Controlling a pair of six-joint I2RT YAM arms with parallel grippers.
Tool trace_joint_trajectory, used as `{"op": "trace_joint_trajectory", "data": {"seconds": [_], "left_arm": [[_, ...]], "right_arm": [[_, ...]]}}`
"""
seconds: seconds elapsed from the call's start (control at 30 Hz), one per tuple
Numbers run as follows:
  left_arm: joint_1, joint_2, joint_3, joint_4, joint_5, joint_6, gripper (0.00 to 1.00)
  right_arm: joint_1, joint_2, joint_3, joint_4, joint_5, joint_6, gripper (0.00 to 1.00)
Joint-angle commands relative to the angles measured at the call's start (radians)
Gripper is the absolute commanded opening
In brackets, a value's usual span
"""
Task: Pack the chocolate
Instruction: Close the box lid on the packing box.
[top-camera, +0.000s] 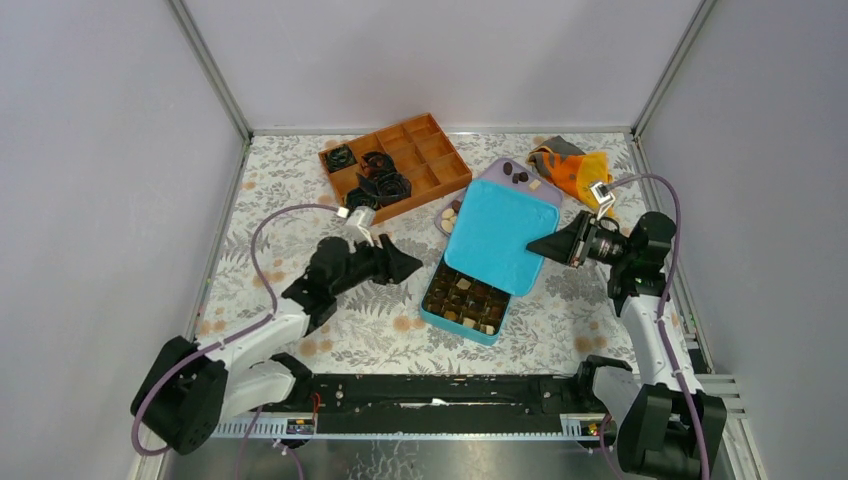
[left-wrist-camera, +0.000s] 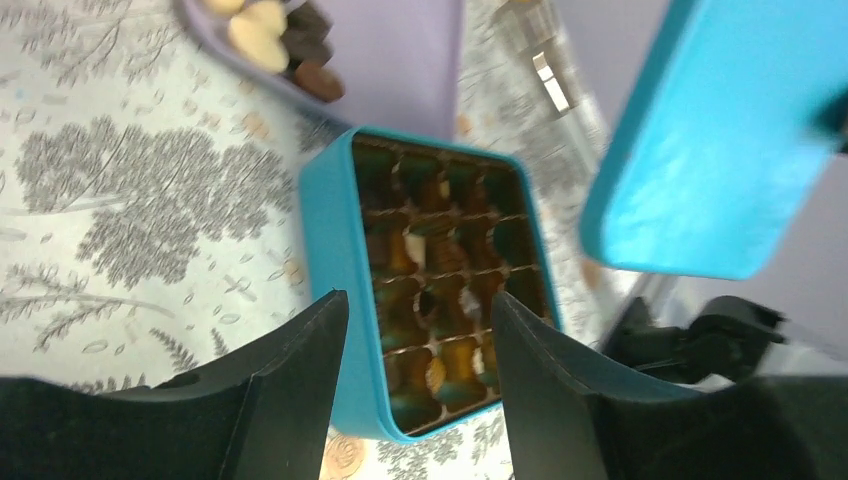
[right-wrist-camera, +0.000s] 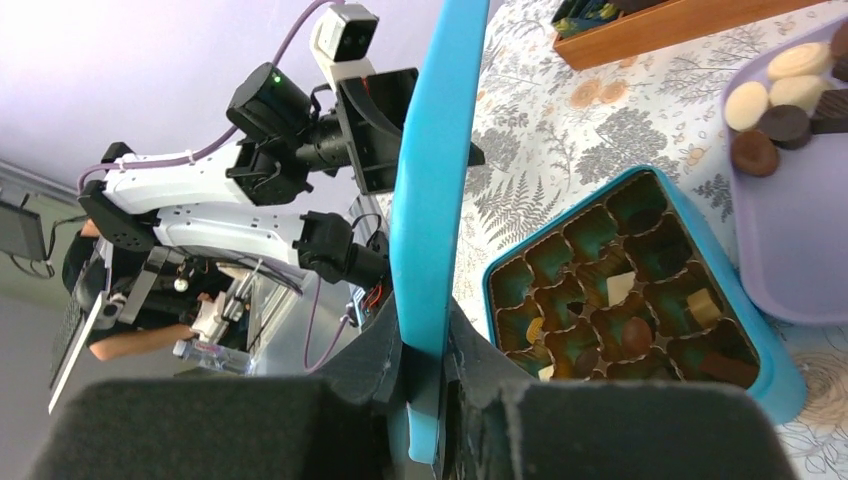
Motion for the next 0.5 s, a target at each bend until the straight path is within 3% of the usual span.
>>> {"op": "trace_joint_trajectory", "data": {"seconds": [0.0,0.13,0.47], "left_arm": [[-0.106,0.103,0.153,-0.342,-0.244,0.172,0.61],[-0.186,0.235,0.258,-0.421,-0.348,0.199,0.58],[-0.233,0.455,0.415,-0.487,-0.371,0.216,0.44]], "right_arm": [[-0.043,0.000,0.037,-0.001,0.000,-0.026,0.00],[-0.067,0.000,0.033,-0.011,-0.003,-0.043,0.00],[-0.090,0.014,0.033,-0.023,-0.016,-0.064,0.00]]}}
